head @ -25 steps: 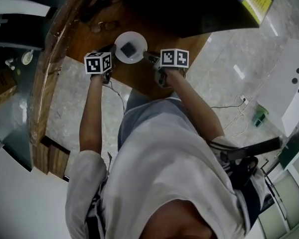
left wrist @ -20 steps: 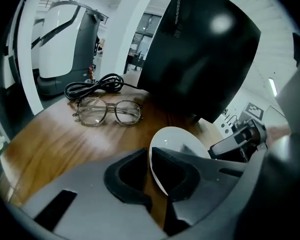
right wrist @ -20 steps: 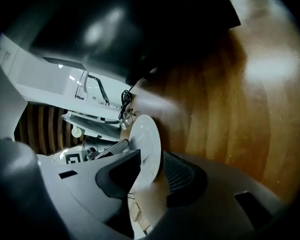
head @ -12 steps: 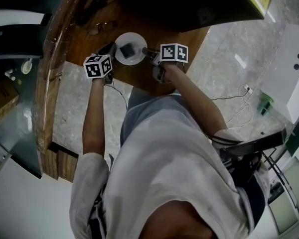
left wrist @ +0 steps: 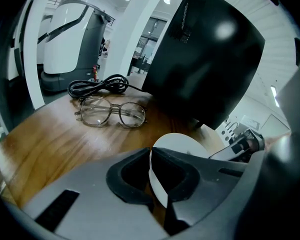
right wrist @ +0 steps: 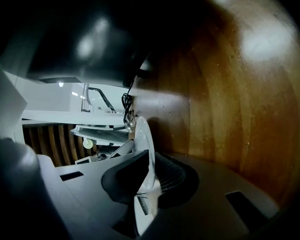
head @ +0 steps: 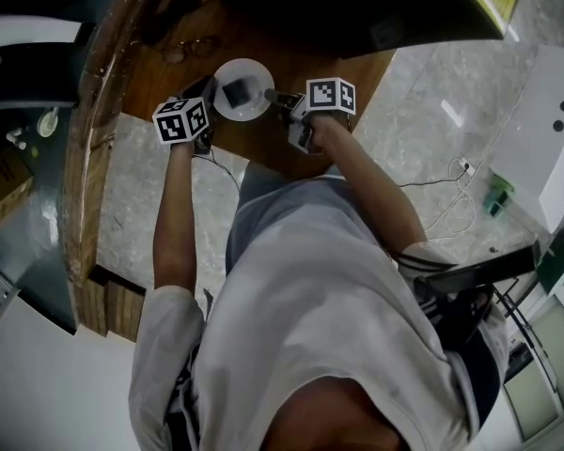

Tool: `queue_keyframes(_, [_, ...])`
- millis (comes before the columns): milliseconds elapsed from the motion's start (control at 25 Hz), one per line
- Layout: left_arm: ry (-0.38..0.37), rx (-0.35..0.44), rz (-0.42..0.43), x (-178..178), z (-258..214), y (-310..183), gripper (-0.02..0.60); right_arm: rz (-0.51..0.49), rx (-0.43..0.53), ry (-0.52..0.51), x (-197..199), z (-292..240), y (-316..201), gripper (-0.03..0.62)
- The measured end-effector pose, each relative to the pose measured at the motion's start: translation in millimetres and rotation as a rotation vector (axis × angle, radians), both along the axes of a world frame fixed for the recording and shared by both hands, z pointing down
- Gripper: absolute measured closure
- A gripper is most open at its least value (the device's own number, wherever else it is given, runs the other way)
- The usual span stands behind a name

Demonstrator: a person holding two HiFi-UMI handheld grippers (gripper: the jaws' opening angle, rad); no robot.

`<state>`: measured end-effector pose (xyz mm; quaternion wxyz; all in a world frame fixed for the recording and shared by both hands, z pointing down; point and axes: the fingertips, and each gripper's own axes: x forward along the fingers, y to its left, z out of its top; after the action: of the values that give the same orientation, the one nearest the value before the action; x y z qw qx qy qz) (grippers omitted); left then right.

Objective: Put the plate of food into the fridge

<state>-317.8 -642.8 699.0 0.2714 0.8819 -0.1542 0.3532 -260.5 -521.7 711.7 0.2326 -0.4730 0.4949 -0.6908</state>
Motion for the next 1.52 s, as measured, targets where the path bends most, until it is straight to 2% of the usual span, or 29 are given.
queue_keyframes(80, [0.000, -0.008, 0.001, -3.3, -1.7, 5.5, 0.561, -0.013, 0.018, -0.001, -5.9, -2.4, 6.7, 0.545])
queue_keyframes(280, [0.003, -0.019, 0.003, -9.4, -4.1, 13.9, 0.561, -0.062, 0.051, 0.120, -19.2, -6.6, 17.0, 0.556])
queue_keyframes(600, [-0.007, 0.016, 0.009, -8.1, -6.9, 18.5, 0.561, 0.019, 0.091, -0.010, -23.8, -12.6, 23.2, 0.565])
queue_keyframes(880, [-0.016, 0.053, 0.107, -9.6, -0.4, 19.9, 0.561, 0.018, 0.154, 0.009, -25.1, -14.6, 21.6, 0.566])
queue_keyframes(1200, [0.012, 0.025, 0.157, -19.7, -5.2, 2.5, 0.561, 0.066, 0.173, 0.003, -21.8, -4.6, 22.9, 0.566])
queue_keyframes(1360, [0.034, -0.024, 0.147, -25.8, -1.0, -8.5, 0.561, 0.108, 0.205, 0.001, -16.0, -7.8, 20.9, 0.566])
queue_keyframes(1520, [0.065, -0.102, 0.155, -20.2, -3.4, 27.4, 0.561, 0.138, 0.232, -0.006, -2.1, -25.2, 48.6, 0.566])
